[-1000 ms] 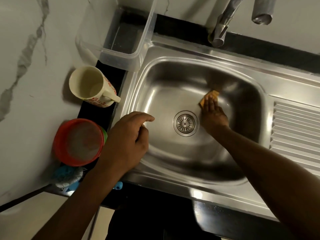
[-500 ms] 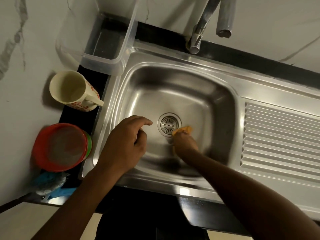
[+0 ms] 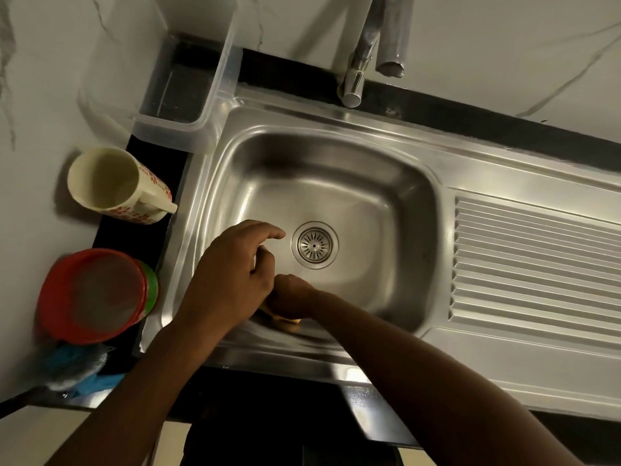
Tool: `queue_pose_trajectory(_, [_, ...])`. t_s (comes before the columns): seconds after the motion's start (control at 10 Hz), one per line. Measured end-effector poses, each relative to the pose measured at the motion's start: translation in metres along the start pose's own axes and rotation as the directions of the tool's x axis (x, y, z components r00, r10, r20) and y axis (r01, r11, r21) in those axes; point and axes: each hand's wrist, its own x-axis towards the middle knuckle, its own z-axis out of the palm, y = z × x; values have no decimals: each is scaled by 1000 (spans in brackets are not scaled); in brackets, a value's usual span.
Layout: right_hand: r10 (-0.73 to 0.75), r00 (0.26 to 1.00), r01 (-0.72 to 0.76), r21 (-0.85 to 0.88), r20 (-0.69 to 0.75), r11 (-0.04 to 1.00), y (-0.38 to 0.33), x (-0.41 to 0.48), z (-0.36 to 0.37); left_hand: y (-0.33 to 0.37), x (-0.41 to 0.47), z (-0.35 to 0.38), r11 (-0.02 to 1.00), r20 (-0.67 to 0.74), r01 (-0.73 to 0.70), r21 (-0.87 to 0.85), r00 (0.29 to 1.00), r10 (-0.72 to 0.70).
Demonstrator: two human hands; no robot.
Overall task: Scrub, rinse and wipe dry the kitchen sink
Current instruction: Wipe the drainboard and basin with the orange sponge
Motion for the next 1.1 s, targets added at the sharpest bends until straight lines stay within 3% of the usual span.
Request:
queue_pose_trajectory(0.1, [-28,994,24,40,102,999,5,-11,3,6,0,2,1000,-4,-1,-6,1000,1])
queue_pose_trajectory(0.2, [-97,985,106,-58,144,993,8,-29,7,10,0,3,1000,-15,-7,-20,1000,6])
queue_pose_trajectory(0.3, [9,973,29,-157,232,987,23,-40,-5,11,-2,4,1000,-5,-20,-22,1000,20])
queue_pose_trajectory(0.4, [220,933,-126,-315,283,941,52,-59,-26,9,-4,7,999,6,-38,-26,999,38])
queue_pose_trajectory(0.5, [326,908,-178,-461,265,869,76,-83,-37,8,-6,10,998,0,-43,-35,999,43])
queue_pose_trajectory(0.6, [351,903,-131,-618,249,775,93,-101,-40,6,-7,13,998,-6,-45,-35,999,44])
queue_pose_trajectory(0.7, [432,885,-164,-751,174,640,98,-101,-57,2,-10,12,999,-26,-34,-43,999,33])
queue_pose_trajectory(0.8, [478,878,-294,-795,-6,531,100,-104,-103,1,-14,12,999,-41,-12,-46,999,10])
queue_pose_trajectory(0.9, [282,933,-349,-762,-225,546,100,-116,-161,3,-18,16,998,-37,-9,-54,999,7])
queue_pose_trajectory(1.0, [221,918,-397,-770,-330,500,89,-134,-183,6,-21,20,998,-47,-12,-63,999,9])
queue_pose_trajectory(1.1, [230,892,-449,-699,-390,556,81,-149,-174,10,-24,26,997,-40,2,-77,999,-6])
